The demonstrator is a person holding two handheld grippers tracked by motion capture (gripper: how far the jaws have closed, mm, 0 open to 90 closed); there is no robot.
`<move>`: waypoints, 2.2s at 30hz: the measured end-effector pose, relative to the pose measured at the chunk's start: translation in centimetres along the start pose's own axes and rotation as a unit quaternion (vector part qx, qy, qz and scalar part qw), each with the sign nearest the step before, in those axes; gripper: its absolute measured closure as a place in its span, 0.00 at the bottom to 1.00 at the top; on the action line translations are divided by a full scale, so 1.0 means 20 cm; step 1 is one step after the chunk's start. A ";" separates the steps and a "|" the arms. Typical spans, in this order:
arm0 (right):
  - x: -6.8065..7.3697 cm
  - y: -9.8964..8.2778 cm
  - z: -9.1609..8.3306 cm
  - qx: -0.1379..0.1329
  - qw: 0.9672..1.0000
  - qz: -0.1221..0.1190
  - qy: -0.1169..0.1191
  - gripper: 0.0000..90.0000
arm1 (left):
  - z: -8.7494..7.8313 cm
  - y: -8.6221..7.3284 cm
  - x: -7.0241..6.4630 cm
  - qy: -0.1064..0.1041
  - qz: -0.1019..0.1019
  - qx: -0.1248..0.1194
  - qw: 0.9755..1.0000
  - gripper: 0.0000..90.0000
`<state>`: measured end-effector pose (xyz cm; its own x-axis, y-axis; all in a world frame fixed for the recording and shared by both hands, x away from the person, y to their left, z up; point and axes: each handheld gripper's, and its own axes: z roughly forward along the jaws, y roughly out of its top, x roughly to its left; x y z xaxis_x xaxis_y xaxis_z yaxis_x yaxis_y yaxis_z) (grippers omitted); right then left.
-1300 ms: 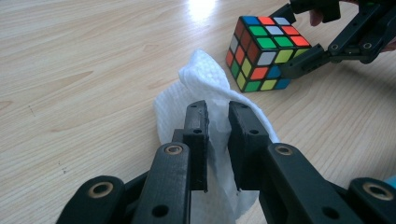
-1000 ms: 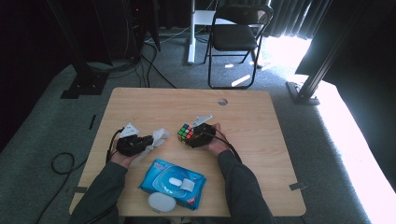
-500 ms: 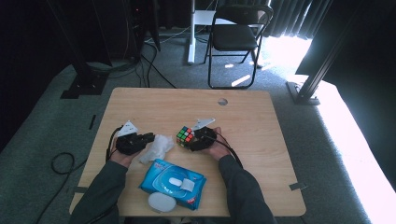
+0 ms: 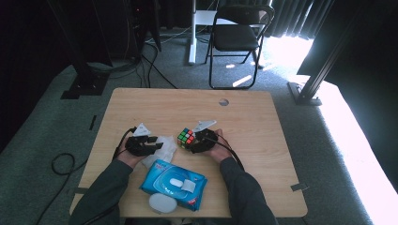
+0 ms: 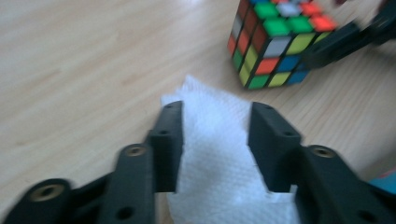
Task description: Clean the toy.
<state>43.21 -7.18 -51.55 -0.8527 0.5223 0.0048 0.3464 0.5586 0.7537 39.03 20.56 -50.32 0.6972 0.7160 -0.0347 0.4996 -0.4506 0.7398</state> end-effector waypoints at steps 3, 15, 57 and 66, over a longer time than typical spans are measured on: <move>0.00 0.00 -0.01 0.000 1.000 -0.001 -0.003 0.38 | 0.04 -0.02 0.00 0.002 -0.003 0.015 1.000 0.48; -0.01 0.01 -0.03 -0.007 1.000 0.004 -0.007 0.38 | 0.13 -0.06 -0.02 0.020 0.016 0.072 0.997 0.53; 0.16 0.11 0.02 -0.014 0.999 -0.027 0.017 0.38 | 0.00 0.32 -0.18 -0.033 0.056 -0.053 0.996 0.98; 0.17 0.13 0.02 -0.016 0.999 -0.026 0.016 0.38 | 0.04 0.33 -0.25 -0.048 0.080 -0.040 0.995 0.97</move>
<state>41.40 -3.78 -49.89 -0.8818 0.4714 -0.0148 0.2881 0.5632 0.7745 39.35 13.62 -45.81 0.8127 0.5821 0.0263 0.3386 -0.5085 0.7916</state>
